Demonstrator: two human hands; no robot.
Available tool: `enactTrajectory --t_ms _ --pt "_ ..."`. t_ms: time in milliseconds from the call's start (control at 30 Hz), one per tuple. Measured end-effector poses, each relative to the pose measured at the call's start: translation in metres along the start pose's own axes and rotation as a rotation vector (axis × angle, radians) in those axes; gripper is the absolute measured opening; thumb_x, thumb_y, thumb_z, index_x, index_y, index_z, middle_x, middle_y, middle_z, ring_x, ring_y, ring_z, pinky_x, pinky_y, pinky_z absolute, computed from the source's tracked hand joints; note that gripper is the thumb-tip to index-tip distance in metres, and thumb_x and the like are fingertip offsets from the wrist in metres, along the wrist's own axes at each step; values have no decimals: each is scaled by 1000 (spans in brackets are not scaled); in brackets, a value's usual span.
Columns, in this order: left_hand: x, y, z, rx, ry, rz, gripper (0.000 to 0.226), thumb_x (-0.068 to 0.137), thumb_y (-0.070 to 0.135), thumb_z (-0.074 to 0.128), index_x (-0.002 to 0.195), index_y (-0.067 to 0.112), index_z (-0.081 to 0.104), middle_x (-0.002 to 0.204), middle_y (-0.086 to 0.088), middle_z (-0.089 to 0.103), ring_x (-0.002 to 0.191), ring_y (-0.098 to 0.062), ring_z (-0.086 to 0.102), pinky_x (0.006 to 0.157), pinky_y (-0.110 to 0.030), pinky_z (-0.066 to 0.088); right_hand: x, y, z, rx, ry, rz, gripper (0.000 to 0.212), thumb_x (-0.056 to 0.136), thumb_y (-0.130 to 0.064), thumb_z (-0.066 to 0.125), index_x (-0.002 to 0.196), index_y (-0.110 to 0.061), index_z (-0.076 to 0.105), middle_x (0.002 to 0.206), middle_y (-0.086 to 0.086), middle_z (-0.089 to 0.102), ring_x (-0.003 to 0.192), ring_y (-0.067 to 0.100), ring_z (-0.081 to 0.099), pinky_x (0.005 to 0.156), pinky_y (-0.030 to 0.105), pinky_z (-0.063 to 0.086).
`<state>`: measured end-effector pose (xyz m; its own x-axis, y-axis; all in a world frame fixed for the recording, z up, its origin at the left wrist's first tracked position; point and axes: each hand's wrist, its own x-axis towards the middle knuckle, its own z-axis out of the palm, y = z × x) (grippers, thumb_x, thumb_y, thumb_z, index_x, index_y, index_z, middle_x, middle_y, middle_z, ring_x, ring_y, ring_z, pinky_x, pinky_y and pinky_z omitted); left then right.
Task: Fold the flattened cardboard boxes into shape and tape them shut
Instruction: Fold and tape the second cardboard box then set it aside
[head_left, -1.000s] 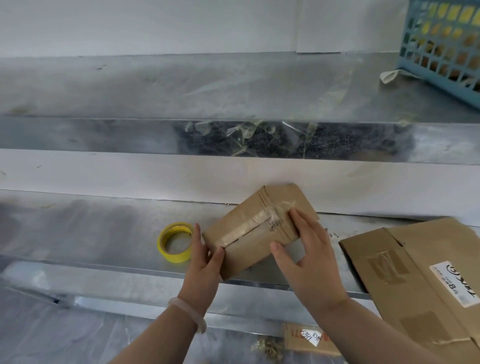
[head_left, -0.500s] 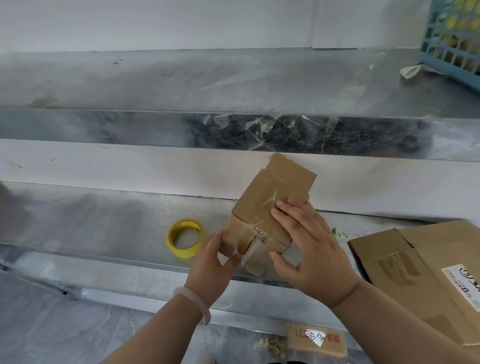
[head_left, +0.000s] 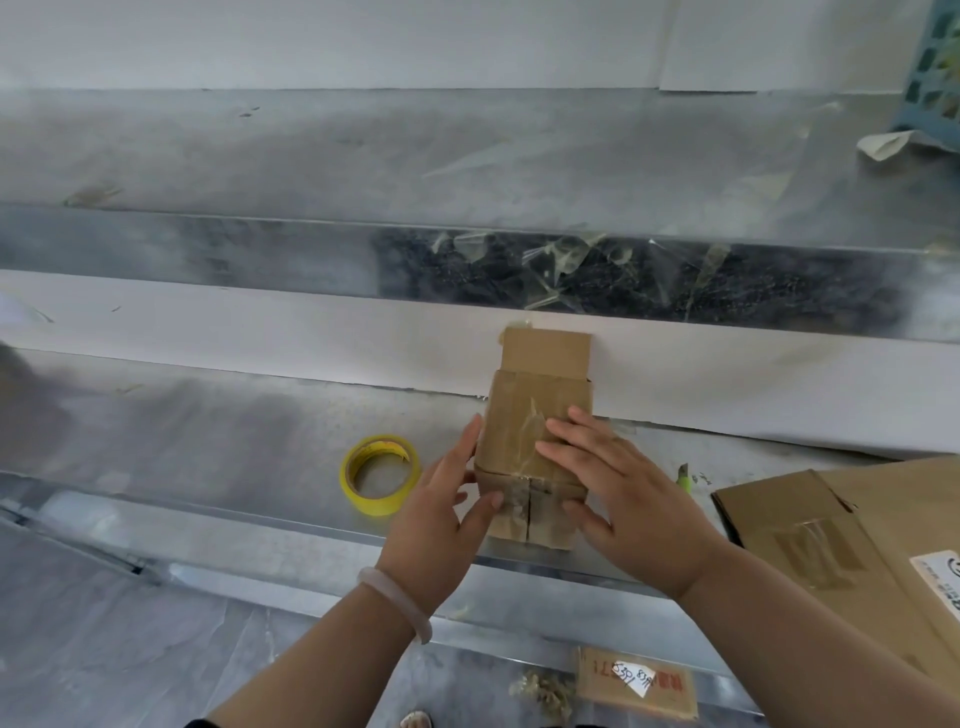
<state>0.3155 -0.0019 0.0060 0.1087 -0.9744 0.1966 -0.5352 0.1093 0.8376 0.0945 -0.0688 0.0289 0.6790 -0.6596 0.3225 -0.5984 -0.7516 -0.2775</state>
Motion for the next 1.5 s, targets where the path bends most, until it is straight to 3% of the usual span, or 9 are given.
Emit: enactTrajectory --t_ms 200,267,400,500,833,933,1067,1200,1500 --pt "3 -31 -17 147 -2 -15 67 89 27 66 147 38 32 128 14 54 115 -3 52 92 -24 45 0 -6 -3 -123 18 5 57 90 -40 55 144 -26 44 153 -6 39 148 12 23 120 41 24" --pt "1 -60 -30 322 99 -93 60 85 29 62 142 25 44 129 1 57 117 -19 52 95 -33 44 -2 -12 -4 -109 21 3 57 91 -44 52 145 -27 42 153 -6 39 148 11 24 121 38 20" --pt "1 -102 -57 707 44 -324 54 67 30 54 120 22 66 131 -6 59 126 -34 47 104 -46 37 0 -20 -5 -103 25 24 55 91 -44 53 143 -27 46 151 -6 42 147 12 26 121 39 18" --pt "2 -114 -66 878 0 -163 32 58 17 82 86 28 72 105 1 68 112 -33 57 94 -55 43 3 -24 -6 -122 1 37 52 91 -47 49 140 -27 50 150 -6 44 146 12 27 122 40 17" --pt "8 -17 -71 544 202 350 21 89 30 48 108 24 51 96 5 68 96 -15 57 105 -49 35 45 -55 -29 223 76 187 49 99 -39 36 145 -25 45 147 -12 45 135 -9 25 111 4 11" --pt "13 15 -78 555 217 425 19 89 29 50 107 23 51 95 3 68 95 -17 59 106 -53 35 56 -65 -35 249 -5 179 50 100 -44 44 148 -33 39 142 -16 45 116 -9 39 100 10 30" --pt "12 41 -80 612 205 502 18 89 28 51 107 24 51 95 4 67 95 -18 58 106 -54 33 58 -72 -41 348 117 272 37 93 -42 60 129 -34 61 112 -19 64 82 -8 49 73 1 34" --pt "6 54 -76 657 180 531 17 91 28 49 108 25 52 94 5 67 94 -18 59 108 -52 33 55 -71 -49 501 209 384 9 87 -30 72 96 -31 72 81 -26 64 87 -8 58 72 5 42" --pt "-8 78 -66 733 136 502 25 89 31 52 108 22 66 91 8 68 89 -17 64 106 -46 35 38 -59 -62 352 60 290 6 95 -25 61 90 -24 64 77 -17 55 83 -1 52 65 9 38"
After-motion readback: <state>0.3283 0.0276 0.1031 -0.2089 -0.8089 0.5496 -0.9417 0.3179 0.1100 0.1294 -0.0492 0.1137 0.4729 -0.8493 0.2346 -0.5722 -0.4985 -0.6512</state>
